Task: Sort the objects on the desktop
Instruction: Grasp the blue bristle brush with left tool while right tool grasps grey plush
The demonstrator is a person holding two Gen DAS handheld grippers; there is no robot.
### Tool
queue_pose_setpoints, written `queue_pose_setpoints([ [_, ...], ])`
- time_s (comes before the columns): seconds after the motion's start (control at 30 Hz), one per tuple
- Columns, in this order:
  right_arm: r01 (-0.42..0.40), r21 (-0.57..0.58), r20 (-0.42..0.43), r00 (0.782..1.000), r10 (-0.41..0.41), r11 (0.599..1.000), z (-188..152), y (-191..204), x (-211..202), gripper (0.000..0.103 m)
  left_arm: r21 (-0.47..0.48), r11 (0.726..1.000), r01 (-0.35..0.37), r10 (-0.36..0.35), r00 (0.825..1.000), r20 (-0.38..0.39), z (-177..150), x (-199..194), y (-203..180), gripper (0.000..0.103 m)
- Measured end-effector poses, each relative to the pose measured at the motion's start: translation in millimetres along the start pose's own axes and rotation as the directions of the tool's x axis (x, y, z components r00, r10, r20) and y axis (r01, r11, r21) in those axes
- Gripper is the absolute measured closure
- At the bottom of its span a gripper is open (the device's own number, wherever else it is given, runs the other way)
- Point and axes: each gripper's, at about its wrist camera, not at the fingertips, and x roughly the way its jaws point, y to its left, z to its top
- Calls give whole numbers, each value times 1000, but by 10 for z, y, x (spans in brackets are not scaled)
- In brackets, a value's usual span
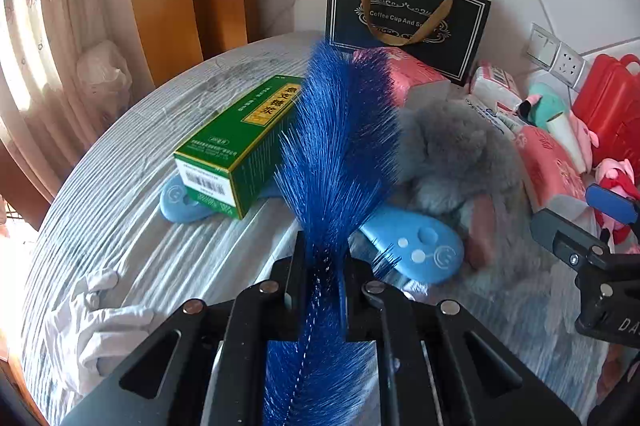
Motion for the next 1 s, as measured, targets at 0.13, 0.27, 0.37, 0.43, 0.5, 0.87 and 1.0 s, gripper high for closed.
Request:
queue_pose_setpoints([
  [0.13, -5, -26, -5, 1000, 5, 1000, 218, 33, 359, 3, -14, 1000, 15, -14, 1000, 4, 161, 210, -38, 92],
  [0.27, -15, -35, -41, 999, 13, 999, 310, 33, 761, 3, -20, 999, 29, -29, 1000, -4, 281, 407, -98, 92],
  [0.37, -40, -10, -67, 997, 39, 999, 330, 11, 1016, 3, -24, 999, 31, -31, 999, -9, 362, 564, -134, 92],
  [0.43, -47, -9, -80, 996, 46, 999, 326, 2, 1150, 4, -30, 999, 36, -36, 999, -19, 389, 654, -143, 92],
  [0.5, -74, 1, -90, 993, 74, 997, 320, -9, 1274, 31, -30, 999, 41, -41, 999, -24, 398, 722, -173, 92],
  [0.87, -62, 9, 20, 998, 62, 998, 307, 3, 633, 57, -1, 997, 73, -72, 996, 43, 407, 174, -283, 93],
  [1.0, -25, 31, 51, 998, 23, 999, 295, 6, 193, 57, 17, 995, 93, -94, 992, 82, 394, -229, -317, 93],
])
